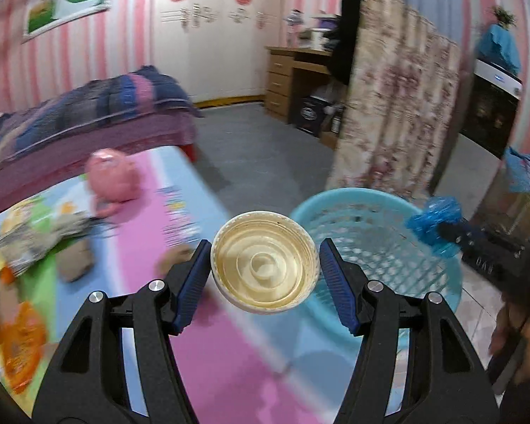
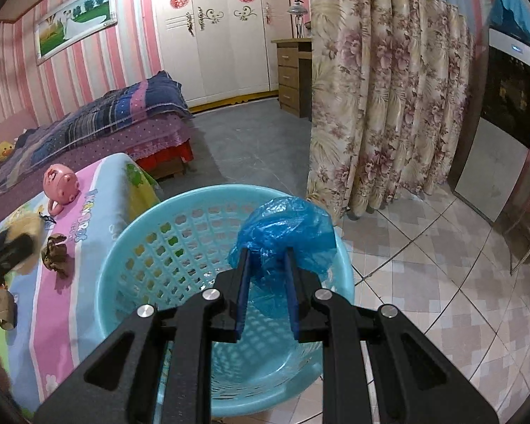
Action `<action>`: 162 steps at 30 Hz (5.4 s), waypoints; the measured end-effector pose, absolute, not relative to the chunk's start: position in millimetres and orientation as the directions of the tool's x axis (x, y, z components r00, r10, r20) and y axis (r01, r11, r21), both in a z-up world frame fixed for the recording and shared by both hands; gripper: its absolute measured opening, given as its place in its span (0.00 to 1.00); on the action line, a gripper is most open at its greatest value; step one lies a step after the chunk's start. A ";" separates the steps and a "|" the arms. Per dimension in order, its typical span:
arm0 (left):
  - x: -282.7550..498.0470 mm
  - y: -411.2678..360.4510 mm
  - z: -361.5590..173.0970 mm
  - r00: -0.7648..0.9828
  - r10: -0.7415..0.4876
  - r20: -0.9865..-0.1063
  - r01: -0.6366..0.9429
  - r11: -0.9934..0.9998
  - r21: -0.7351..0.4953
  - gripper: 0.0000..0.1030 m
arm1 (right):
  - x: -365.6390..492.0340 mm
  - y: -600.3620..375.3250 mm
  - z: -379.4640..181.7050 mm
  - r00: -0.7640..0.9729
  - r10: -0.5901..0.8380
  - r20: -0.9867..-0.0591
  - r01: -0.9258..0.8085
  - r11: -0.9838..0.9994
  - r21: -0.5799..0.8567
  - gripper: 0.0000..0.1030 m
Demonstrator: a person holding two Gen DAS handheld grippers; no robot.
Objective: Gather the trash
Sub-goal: 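Carry the lid with the left tool while the right tool carries the bag, release both into the blue basket, then grasp the brown cardboard piece with the left tool while the right tool grasps the tan crumpled paper, then carry the cardboard with the left tool while the right tool carries the paper, release both into the basket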
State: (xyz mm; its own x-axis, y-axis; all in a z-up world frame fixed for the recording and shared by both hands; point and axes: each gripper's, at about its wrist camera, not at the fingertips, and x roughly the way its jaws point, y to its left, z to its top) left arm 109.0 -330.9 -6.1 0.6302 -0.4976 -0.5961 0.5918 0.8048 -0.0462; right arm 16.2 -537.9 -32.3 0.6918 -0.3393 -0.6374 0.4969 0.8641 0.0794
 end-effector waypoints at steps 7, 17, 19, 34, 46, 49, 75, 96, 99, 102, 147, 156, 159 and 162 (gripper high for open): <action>131.6 -392.6 -37.4 0.554 -0.508 -0.660 0.635 0.770 -0.061 0.60 | 17.2 -543.3 -34.7 0.693 -0.339 -0.636 0.505 0.858 0.094 0.19; 135.4 -386.7 -34.9 0.596 -0.476 -0.647 0.622 0.783 -0.003 0.86 | 19.0 -543.7 -36.9 0.700 -0.332 -0.632 0.501 0.859 0.103 0.19; 134.8 -376.7 -30.4 0.628 -0.459 -0.628 0.602 0.798 0.018 0.91 | 20.8 -542.3 -37.9 0.699 -0.330 -0.634 0.497 0.862 0.099 0.19; 125.0 -302.8 -9.7 0.732 -0.382 -0.564 0.494 0.868 0.054 0.94 | 36.4 -524.4 -41.7 0.707 -0.356 -0.612 0.490 0.870 0.061 0.63; 113.1 -222.9 -11.8 0.787 -0.250 -0.565 0.367 0.924 0.103 0.94 | 37.2 -492.6 -30.1 0.722 -0.380 -0.578 0.483 0.875 0.029 0.88; 110.6 -193.3 -19.4 0.793 -0.198 -0.577 0.308 0.946 0.099 0.94 | 43.1 -474.1 -24.6 0.737 -0.363 -0.570 0.447 0.895 0.008 0.88; 130.5 -137.4 -77.9 0.638 -0.243 -0.731 0.295 0.954 -0.060 0.54 | 83.6 -364.4 -32.7 0.772 -0.207 -0.601 0.224 0.973 -0.047 0.88; 147.5 -17.9 -12.3 0.763 -0.072 -0.642 0.099 0.995 0.006 0.52 | 150.5 -305.7 -58.3 0.739 -0.160 -0.654 0.118 0.987 -0.107 0.88; 156.1 -4.2 -14.3 0.757 -0.076 -0.649 0.080 0.997 -0.023 0.52 | 163.7 -307.6 -63.2 0.725 -0.163 -0.669 0.132 0.986 -0.097 0.88; 162.3 -0.8 -19.3 0.749 -0.077 -0.659 0.076 0.997 -0.030 0.52 | 172.5 -307.4 -68.3 0.715 -0.164 -0.680 0.134 0.986 -0.097 0.86; 139.6 -55.5 -16.6 0.789 -0.135 -0.599 0.176 0.984 0.009 0.52 | 90.1 -343.8 4.9 0.828 -0.102 -0.552 0.067 0.994 -0.084 0.35; 117.2 -116.2 4.7 0.796 -0.235 -0.558 0.277 0.961 -0.009 0.52 | 57.2 -415.6 9.0 0.816 -0.198 -0.542 0.195 0.979 -0.064 0.35; 111.3 -142.6 9.4 0.798 -0.263 -0.542 0.320 0.947 0.011 0.52 | 46.2 -438.5 8.5 0.812 -0.230 -0.536 0.243 0.969 -0.046 0.35; 109.0 -170.8 9.1 0.787 -0.297 -0.541 0.358 0.934 0.009 0.52 | 38.3 -454.2 3.8 0.798 -0.270 -0.539 0.286 0.957 -0.056 0.35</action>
State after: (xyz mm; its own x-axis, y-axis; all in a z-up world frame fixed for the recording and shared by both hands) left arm 109.0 -170.8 9.1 0.7868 -0.2968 -0.5411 0.3583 0.9335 0.0090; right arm 38.3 -454.2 3.8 0.7980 -0.2704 -0.5386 0.2862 0.9565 -0.0561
